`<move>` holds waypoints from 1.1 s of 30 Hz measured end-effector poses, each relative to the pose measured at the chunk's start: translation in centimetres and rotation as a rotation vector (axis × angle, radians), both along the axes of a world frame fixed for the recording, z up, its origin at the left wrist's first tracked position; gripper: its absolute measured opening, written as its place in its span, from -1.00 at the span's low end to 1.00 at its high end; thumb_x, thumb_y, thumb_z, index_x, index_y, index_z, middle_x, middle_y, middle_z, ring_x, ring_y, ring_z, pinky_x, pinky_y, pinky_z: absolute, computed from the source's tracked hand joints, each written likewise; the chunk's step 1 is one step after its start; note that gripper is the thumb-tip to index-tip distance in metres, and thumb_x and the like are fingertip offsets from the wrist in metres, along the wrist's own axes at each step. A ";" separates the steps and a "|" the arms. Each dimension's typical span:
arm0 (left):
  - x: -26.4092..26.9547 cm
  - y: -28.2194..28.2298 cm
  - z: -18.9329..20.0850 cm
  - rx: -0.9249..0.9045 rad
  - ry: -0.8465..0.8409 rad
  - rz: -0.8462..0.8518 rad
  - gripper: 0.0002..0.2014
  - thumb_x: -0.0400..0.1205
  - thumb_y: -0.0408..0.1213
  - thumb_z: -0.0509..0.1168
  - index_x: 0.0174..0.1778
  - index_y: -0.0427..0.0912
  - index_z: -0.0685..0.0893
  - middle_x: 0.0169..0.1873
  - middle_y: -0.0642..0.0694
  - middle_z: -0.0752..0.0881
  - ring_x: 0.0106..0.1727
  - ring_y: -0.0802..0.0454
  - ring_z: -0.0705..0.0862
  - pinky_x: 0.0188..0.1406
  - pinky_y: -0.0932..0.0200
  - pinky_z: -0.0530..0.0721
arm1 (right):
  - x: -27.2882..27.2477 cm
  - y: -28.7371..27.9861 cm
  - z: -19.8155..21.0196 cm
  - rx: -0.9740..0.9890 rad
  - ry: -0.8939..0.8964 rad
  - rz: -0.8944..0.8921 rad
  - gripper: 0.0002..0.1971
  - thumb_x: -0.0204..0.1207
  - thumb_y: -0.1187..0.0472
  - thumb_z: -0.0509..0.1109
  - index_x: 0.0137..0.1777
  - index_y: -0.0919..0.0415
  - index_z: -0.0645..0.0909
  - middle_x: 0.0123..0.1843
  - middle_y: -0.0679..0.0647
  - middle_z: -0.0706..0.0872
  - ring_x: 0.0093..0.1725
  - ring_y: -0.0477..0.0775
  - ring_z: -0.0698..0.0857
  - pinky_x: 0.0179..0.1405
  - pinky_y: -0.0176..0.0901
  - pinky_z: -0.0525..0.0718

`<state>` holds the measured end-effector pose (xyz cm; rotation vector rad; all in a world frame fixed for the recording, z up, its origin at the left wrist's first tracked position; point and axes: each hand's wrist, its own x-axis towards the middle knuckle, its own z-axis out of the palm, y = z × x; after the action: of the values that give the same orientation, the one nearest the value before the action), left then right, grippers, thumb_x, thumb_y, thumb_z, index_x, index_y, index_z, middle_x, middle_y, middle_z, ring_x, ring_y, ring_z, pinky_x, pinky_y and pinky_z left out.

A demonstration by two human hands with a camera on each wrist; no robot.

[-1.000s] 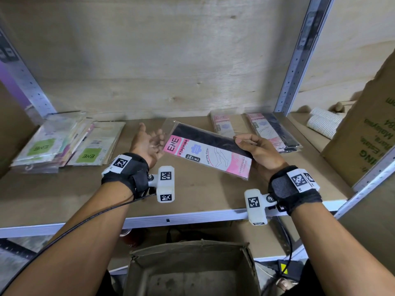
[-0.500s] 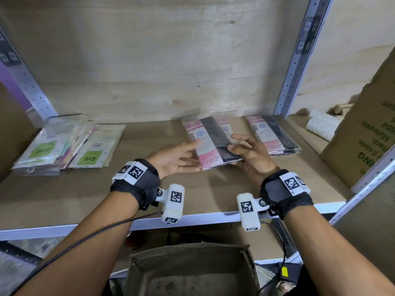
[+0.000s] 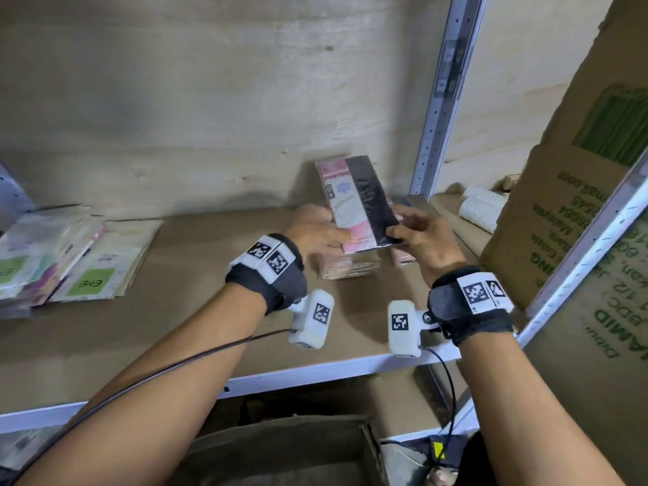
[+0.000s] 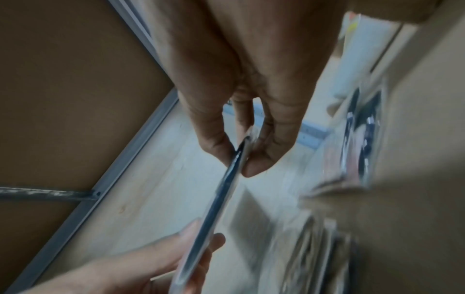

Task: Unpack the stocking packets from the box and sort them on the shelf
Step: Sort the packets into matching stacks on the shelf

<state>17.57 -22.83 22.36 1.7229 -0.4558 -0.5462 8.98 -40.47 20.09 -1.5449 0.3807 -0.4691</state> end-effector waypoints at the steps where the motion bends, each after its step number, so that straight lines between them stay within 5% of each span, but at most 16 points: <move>1: 0.1 -1.6 0.2 0.017 -0.016 0.009 -0.76 0.48 -0.60 0.51 0.02 -0.34 0.71 0.03 -0.30 0.80 -0.26 0.09 0.86 -0.36 0.24 0.81 | -0.1 -1.1 0.1 -0.023 -0.006 -0.056 -0.59 0.45 0.61 0.40 0.31 0.47 0.59 0.10 0.43 0.75 -0.14 0.22 0.76 -0.14 -0.10 0.78; 4: 0.3 -5.9 0.4 0.106 -0.015 0.021 -0.56 0.45 -0.55 0.56 0.26 -0.48 0.66 0.18 -0.36 0.77 -0.03 -0.18 0.84 -0.02 -0.07 0.85 | 0.0 -4.2 -0.3 -0.149 0.048 -0.253 -0.63 0.40 0.47 0.53 0.23 0.38 0.67 0.11 0.29 0.79 0.02 0.18 0.79 0.12 0.06 0.78; 6: 0.5 -8.2 0.3 0.157 -0.020 0.029 -0.57 0.43 -0.53 0.58 0.21 -0.46 0.69 0.18 -0.35 0.78 -0.01 -0.22 0.85 0.03 -0.14 0.83 | 0.0 -5.8 -0.6 -0.225 0.117 -0.297 -0.61 0.39 0.37 0.56 0.24 0.27 0.72 0.11 0.17 0.81 0.12 0.16 0.78 0.25 0.10 0.72; 8: 0.5 -10.0 0.1 0.208 -0.034 0.039 -0.62 0.41 -0.48 0.61 0.12 -0.39 0.72 0.18 -0.34 0.78 -0.01 -0.21 0.85 0.01 -0.11 0.84 | -0.1 -6.8 -0.9 -0.289 0.165 -0.310 -0.60 0.43 0.34 0.53 0.29 0.24 0.71 0.13 0.11 0.80 0.12 0.07 0.76 0.25 -0.07 0.69; 12: 0.1 -12.0 -0.7 0.313 -0.098 0.053 -0.41 0.35 -0.38 0.67 0.29 -0.38 0.67 0.23 -0.30 0.76 0.10 -0.23 0.81 0.11 -0.08 0.81 | -0.2 -7.7 -1.3 -0.385 0.254 -0.293 -0.58 0.48 0.35 0.47 0.36 0.30 0.65 0.18 0.15 0.79 0.02 0.00 0.70 0.08 -0.27 0.57; 16: -0.2 -12.8 -1.1 0.338 -0.050 0.074 -0.43 0.36 -0.47 0.64 0.29 -0.37 0.67 0.21 -0.31 0.75 0.01 -0.23 0.83 0.06 -0.11 0.82 | -0.2 -7.9 -1.7 -0.456 0.379 -0.238 -0.68 0.50 0.28 0.44 0.26 0.29 0.72 0.11 0.21 0.80 0.11 0.17 0.73 0.27 -0.04 0.67; 20: -0.3 -13.1 -0.9 0.448 -0.123 0.068 -0.42 0.39 -0.40 0.63 0.33 -0.38 0.63 0.25 -0.32 0.73 0.11 -0.24 0.80 0.17 -0.10 0.78 | -0.1 -7.7 -1.7 -0.503 0.482 -0.194 -0.76 0.51 0.23 0.39 0.12 0.24 0.78 0.04 0.26 0.78 0.09 0.28 0.71 0.24 0.09 0.69; 24: -0.6 -13.1 -0.6 0.532 -0.190 0.058 -0.44 0.43 -0.29 0.63 0.33 -0.33 0.64 0.24 -0.22 0.75 0.11 -0.12 0.81 0.12 0.02 0.79 | -0.1 -7.6 -1.7 -0.502 0.538 -0.189 -0.73 0.54 0.21 0.38 0.19 0.24 0.74 0.12 0.25 0.74 0.13 0.29 0.68 0.26 0.08 0.66; 29: -0.6 -13.1 -0.6 0.492 -0.119 0.028 -0.49 0.50 -0.37 0.57 0.37 -0.32 0.63 0.27 -0.26 0.74 0.07 -0.16 0.83 0.12 -0.06 0.80 | -0.5 -7.6 -1.8 -0.524 0.559 -0.148 -0.72 0.55 0.19 0.38 0.22 0.24 0.71 0.11 0.23 0.75 0.13 0.26 0.68 0.10 -0.08 0.59; 33: 0.1 -11.7 0.5 0.497 -0.246 0.079 -0.58 0.50 -0.26 0.57 0.19 -0.38 0.67 0.08 -0.26 0.80 -0.02 -0.14 0.85 -0.05 -0.02 0.84 | -0.8 -7.3 -1.1 -0.536 0.505 -0.166 -0.48 0.58 0.21 0.38 0.54 0.22 0.47 0.45 0.22 0.61 0.43 0.25 0.56 0.42 0.04 0.50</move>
<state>17.69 -34.53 22.90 2.2905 -0.4467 -0.4117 8.19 -47.74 18.96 -2.1685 0.8261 -0.3146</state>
